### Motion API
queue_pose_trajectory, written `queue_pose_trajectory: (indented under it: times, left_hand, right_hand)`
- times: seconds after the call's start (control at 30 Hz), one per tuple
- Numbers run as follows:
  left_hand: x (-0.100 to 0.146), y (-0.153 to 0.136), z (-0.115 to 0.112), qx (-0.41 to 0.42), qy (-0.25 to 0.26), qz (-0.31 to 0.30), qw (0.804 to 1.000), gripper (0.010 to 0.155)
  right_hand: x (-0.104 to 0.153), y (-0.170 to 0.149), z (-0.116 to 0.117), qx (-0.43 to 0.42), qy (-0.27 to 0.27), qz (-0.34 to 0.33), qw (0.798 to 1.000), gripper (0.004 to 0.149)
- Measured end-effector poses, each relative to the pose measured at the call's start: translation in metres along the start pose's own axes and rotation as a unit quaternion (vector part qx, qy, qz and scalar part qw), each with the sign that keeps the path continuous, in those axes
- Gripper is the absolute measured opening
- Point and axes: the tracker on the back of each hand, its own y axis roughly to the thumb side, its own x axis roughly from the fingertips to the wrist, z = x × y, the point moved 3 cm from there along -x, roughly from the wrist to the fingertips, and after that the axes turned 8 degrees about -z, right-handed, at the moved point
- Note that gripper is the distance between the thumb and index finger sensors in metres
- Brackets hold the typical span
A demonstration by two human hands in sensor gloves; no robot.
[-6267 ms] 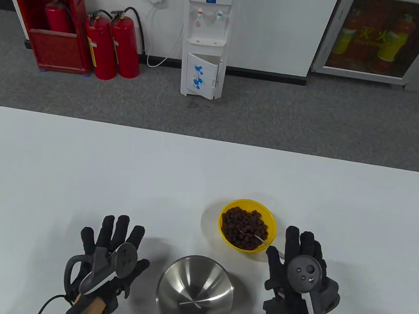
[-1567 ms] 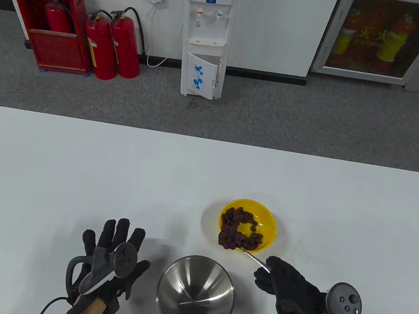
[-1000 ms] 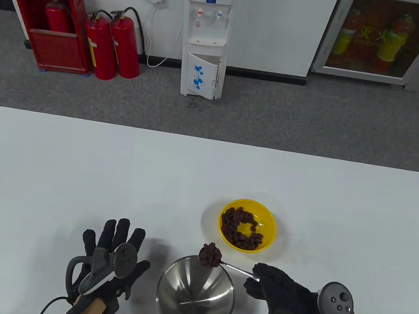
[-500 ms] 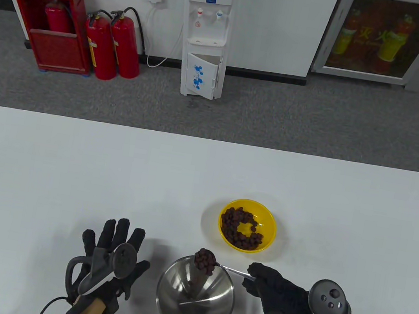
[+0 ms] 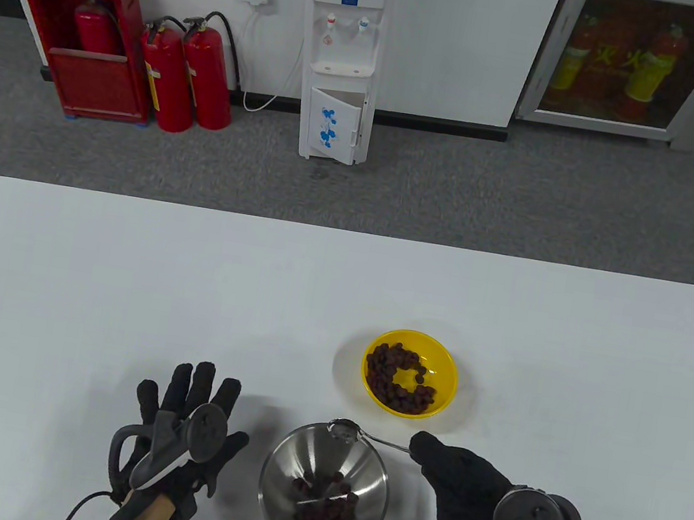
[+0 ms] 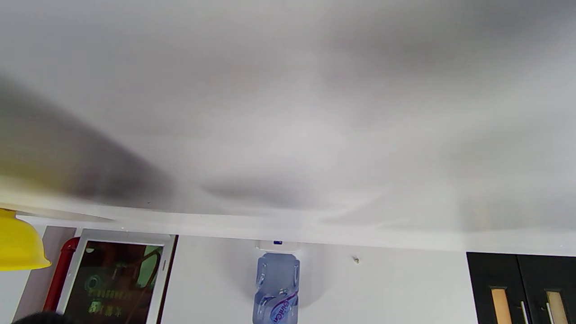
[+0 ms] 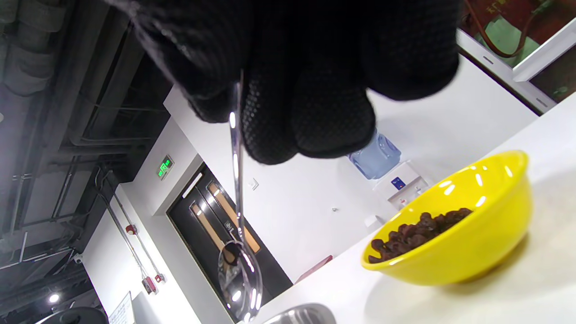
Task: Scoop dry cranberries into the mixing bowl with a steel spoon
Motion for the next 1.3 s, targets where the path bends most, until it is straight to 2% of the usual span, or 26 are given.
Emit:
queue_pose_trajectory:
  times: [0.17,0.33,0.47,0.53,0.67,0.83,0.93,1.3]
  left_hand:
    - [0.0,0.0,0.0,0.0,0.0,0.0,1.0,0.079]
    - [0.0,-0.001,0.001,0.003,0.004,0.0,1.0,0.079]
    - [0.0,0.0,0.001,0.007,0.003,-0.001,1.0,0.079]
    - [0.0,0.0,0.001,0.007,0.001,-0.001,1.0,0.079]
    - [0.0,-0.001,0.001,0.007,0.001,0.0,1.0,0.079]
    - [-0.001,-0.002,0.0,0.006,-0.004,0.002,1.0,0.079]
    - [-0.001,-0.002,0.0,0.007,-0.004,0.002,1.0,0.079]
    - [-0.001,-0.001,0.0,0.003,-0.005,0.003,1.0,0.079]
  right_hand:
    - [0.0,-0.001,0.002,-0.006,-0.005,0.0,1.0,0.04]
    - [0.001,-0.001,-0.003,0.017,-0.054,0.004,0.998,0.04]
    - [-0.002,-0.002,-0.011,0.084,-0.125,0.027,0.988,0.041]
    - [-0.01,-0.003,-0.012,0.19,-0.148,0.063,0.969,0.041]
    - [-0.027,-0.011,-0.005,0.322,-0.139,0.067,0.934,0.041]
    - [-0.04,-0.028,0.006,0.365,-0.128,0.088,0.918,0.041]
    - [-0.041,-0.037,0.009,0.375,-0.13,0.096,0.913,0.041]
    - [-0.032,-0.061,0.016,0.37,-0.118,0.11,0.915,0.041]
